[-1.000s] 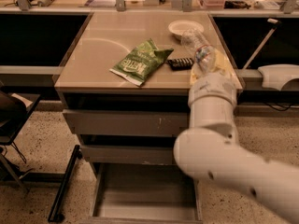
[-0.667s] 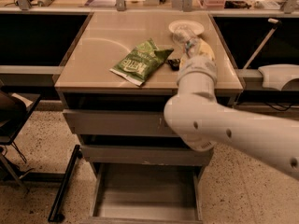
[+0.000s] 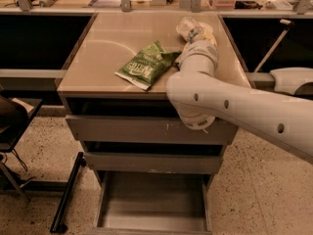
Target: Pick water bottle from bottom drawer and place on counter
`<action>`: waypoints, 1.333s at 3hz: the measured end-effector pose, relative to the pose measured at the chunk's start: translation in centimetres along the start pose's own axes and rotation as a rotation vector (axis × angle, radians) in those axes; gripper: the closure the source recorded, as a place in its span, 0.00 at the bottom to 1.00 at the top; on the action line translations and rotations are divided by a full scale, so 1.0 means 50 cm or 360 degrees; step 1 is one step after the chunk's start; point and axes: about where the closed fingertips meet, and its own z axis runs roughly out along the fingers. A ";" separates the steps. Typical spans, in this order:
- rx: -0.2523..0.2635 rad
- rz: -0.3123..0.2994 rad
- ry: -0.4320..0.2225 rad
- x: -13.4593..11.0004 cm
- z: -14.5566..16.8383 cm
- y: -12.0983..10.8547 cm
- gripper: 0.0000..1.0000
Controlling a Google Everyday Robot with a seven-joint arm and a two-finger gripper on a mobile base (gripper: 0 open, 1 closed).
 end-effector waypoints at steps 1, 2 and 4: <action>-0.0001 -0.0002 0.0000 0.001 -0.001 0.001 0.58; -0.0001 -0.0002 0.0000 0.001 -0.001 0.001 0.35; -0.0001 -0.0002 0.0000 0.001 -0.001 0.001 0.00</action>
Offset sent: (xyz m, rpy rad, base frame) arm -0.0003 0.0000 -0.0007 -0.0012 0.0011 0.0003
